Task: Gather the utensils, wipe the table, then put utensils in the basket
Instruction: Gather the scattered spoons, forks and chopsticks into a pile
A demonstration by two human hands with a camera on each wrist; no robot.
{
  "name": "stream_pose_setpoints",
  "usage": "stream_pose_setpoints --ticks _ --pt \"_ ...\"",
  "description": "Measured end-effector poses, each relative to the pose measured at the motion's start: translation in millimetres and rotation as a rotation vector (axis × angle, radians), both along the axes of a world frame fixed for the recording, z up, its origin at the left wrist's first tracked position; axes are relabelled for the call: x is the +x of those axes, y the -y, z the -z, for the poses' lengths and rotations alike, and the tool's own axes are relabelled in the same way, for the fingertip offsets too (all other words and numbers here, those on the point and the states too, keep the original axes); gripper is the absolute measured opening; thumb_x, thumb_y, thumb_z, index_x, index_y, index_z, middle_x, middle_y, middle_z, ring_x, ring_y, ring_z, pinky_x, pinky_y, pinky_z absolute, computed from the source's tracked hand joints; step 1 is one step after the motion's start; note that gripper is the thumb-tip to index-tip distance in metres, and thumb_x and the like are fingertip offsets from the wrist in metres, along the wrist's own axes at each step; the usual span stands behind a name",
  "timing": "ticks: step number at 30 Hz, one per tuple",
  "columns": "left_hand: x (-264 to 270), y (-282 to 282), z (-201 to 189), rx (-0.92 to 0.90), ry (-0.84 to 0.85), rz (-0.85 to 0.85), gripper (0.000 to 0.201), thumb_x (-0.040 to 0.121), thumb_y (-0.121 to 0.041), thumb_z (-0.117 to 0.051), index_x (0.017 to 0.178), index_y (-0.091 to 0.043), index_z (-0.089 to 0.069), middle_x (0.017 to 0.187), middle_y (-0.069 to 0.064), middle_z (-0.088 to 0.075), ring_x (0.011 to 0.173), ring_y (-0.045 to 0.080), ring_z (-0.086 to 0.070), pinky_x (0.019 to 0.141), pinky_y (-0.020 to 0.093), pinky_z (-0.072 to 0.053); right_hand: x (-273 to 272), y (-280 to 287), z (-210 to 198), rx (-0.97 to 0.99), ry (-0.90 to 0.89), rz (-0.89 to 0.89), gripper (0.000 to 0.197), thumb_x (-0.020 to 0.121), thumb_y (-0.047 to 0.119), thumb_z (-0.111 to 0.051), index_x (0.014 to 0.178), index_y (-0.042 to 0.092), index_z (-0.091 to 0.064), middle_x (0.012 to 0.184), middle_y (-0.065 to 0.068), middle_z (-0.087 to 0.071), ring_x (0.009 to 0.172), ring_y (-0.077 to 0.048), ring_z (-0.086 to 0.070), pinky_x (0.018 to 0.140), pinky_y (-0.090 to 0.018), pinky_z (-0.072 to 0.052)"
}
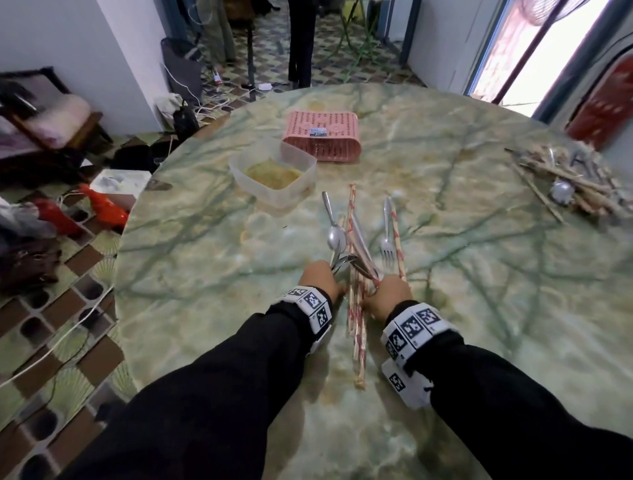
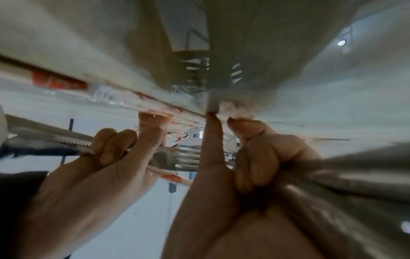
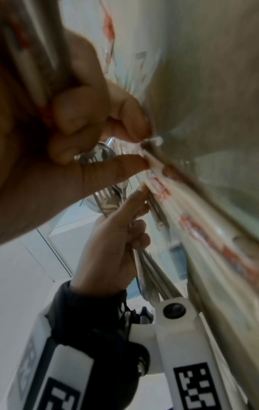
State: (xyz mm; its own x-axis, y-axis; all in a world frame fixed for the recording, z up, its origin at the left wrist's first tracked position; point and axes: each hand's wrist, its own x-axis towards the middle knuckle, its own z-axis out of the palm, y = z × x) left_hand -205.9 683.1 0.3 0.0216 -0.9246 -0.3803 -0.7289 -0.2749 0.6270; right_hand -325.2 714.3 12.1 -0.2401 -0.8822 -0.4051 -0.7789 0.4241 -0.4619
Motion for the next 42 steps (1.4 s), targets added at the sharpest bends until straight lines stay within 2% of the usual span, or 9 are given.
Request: stream_pose_setpoints --ticks 5,12,17,20,24,27,30,36,42 --pt "0 1 2 -0.020 0.009 0.015 0.021 0.082 -0.016 -0.067 0.093 0.002 -0.064 0.092 0.017 -0.068 0.086 0.032 -0.066 0.081 0.037 -0.055 1 -1 2 -0.013 0.031 0.036 0.031 0.087 0.016 -0.063 0.061 0.013 -0.045 0.072 -0.006 -0.056 0.063 -0.021 -0.055 0.046 -0.021 -0.037" --pt "4 -2 4 -0.056 0.046 0.042 0.018 0.082 -0.016 -0.063 0.088 0.001 -0.066 0.085 0.017 -0.066 0.084 0.035 -0.064 0.072 0.035 -0.050 -3 -5 -4 0.004 -0.002 -0.009 0.022 0.077 0.017 -0.073 0.071 0.009 -0.054 0.070 -0.005 -0.054 0.076 -0.025 -0.057 0.065 -0.026 -0.043" --pt "6 -4 -2 -0.085 0.142 0.029 0.018 0.086 -0.010 -0.055 0.095 0.003 -0.064 0.098 0.021 -0.066 0.092 0.038 -0.061 0.076 0.037 -0.048 -2 -11 -8 -0.029 0.009 0.008 0.038 0.079 0.013 -0.069 0.059 0.018 -0.037 0.059 0.002 -0.045 0.069 -0.023 -0.053 0.048 -0.022 -0.037" --pt "8 -3 -9 -0.060 0.183 0.056 0.020 0.091 -0.009 -0.049 0.095 0.006 -0.062 0.102 0.023 -0.064 0.097 0.038 -0.060 0.080 0.037 -0.047 -1 -13 -9 -0.019 0.035 0.028 0.018 0.079 0.016 -0.069 0.074 0.011 -0.053 0.070 -0.002 -0.053 0.072 -0.023 -0.054 0.062 -0.024 -0.044" --pt "14 -5 -19 0.049 0.219 0.100 0.022 0.087 -0.012 -0.056 0.066 -0.004 -0.051 0.072 0.009 -0.053 0.083 0.032 -0.057 0.067 0.029 -0.043 -3 -13 -10 -0.042 0.049 0.011 0.015 0.083 0.018 -0.064 0.096 0.010 -0.060 0.079 -0.005 -0.054 0.075 -0.022 -0.054 0.067 -0.025 -0.043" --pt "24 -7 -24 0.112 0.192 0.121 0.020 0.086 -0.018 -0.058 0.096 -0.003 -0.063 0.089 0.011 -0.061 0.089 0.029 -0.060 0.072 0.028 -0.045 -8 -10 -12 0.001 0.088 0.001 0.017 0.087 0.023 -0.058 0.098 0.011 -0.062 0.083 -0.008 -0.056 0.082 -0.026 -0.058 0.073 -0.029 -0.048" --pt "36 -12 -31 0.179 0.215 0.148 0.030 0.091 -0.021 -0.049 0.109 -0.001 -0.060 0.109 0.016 -0.062 0.091 0.029 -0.057 0.082 0.030 -0.047 -15 -9 -11 0.036 0.189 0.008 0.014 0.088 0.020 -0.055 0.076 0.012 -0.057 0.070 -0.004 -0.054 0.070 -0.023 -0.055 0.064 -0.026 -0.045" --pt "52 -18 -37 0.252 0.068 0.025 0.026 0.092 -0.023 -0.042 0.070 -0.011 -0.046 0.061 0.003 -0.042 0.058 0.021 -0.044 0.049 0.024 -0.030 -25 -13 -10 0.089 0.293 0.111 0.030 0.084 0.006 -0.058 0.056 0.007 -0.049 0.025 0.005 -0.044 0.029 -0.008 -0.046 0.029 -0.012 -0.032" --pt "61 -18 -41 0.219 -0.147 -0.058 0.040 0.092 -0.033 -0.054 0.060 -0.010 -0.044 0.051 0.003 -0.046 0.042 0.014 -0.039 0.042 0.021 -0.028 -24 -11 -16 0.009 0.662 0.266 0.028 0.088 -0.003 -0.045 0.061 0.004 -0.048 0.035 -0.004 -0.048 0.026 -0.011 -0.040 0.038 -0.018 -0.033"
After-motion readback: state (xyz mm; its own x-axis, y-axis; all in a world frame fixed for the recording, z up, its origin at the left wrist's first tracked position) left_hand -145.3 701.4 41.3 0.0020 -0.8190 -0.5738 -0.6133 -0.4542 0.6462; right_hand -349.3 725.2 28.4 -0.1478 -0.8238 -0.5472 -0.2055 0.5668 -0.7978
